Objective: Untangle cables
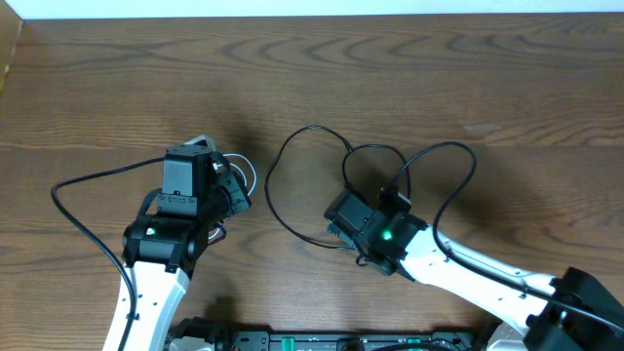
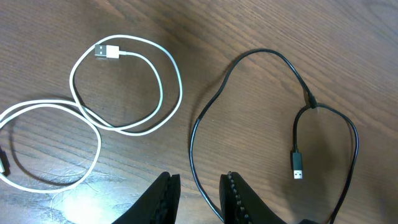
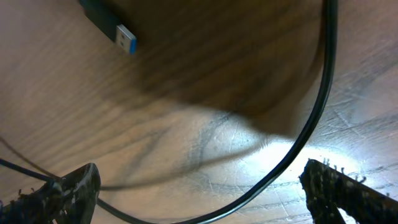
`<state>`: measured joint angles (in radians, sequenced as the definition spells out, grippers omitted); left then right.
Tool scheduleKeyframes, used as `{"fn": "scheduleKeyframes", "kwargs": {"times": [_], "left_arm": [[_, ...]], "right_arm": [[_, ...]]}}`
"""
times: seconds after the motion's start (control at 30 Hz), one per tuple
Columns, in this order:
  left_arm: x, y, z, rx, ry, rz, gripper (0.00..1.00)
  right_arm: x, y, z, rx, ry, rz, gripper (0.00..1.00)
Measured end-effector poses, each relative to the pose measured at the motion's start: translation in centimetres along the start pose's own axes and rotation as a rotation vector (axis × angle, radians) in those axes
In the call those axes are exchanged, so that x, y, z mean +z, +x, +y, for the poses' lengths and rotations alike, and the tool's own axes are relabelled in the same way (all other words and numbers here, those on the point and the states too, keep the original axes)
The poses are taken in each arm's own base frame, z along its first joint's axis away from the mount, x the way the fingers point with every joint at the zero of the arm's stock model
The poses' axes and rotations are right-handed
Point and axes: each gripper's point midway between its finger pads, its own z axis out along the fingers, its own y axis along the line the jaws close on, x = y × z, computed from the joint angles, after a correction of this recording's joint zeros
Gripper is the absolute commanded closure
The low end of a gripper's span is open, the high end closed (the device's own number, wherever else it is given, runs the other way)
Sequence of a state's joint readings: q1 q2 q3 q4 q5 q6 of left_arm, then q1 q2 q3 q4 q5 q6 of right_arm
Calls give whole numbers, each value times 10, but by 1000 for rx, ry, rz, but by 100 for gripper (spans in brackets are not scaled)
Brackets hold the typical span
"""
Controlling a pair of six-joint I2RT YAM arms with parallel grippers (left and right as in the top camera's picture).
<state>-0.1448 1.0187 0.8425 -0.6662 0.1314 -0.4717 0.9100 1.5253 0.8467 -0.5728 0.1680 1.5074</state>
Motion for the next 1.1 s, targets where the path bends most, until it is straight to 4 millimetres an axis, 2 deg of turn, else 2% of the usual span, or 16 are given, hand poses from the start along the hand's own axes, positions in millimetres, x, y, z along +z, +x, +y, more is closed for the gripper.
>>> {"fn": "scheduleKeyframes", "kwargs": {"times": [0.33,0.4,0.43,0.5,0.57,0.77,1.03,1.07,1.1], "left_arm": [[0,0,0,0,-1,1,73],[0,0,0,0,0,1,73],[0,0,0,0,-1,1,73],[0,0,0,0,-1,1,73],[0,0,0,0,-1,2,73],[0,1,0,1,-2,3,73],[0,2,1,0,-6,10,73],[0,3,2,0,-7,12,73],[0,4,2,-1,-9,15,73]], "right_arm": [[19,17,-12,-11,70,34,1],[21,18,-13,-10,76,34,18],[22,18,-13,-11,77,35,36],[22,18,-12,-7,73,31,67],[23,17,-12,-5,72,30,81],[24,17,-10,7,67,28,99],[25,17,-11,8,68,26,99],[25,17,-11,8,68,26,63],[25,17,-11,8,68,26,36]]}}
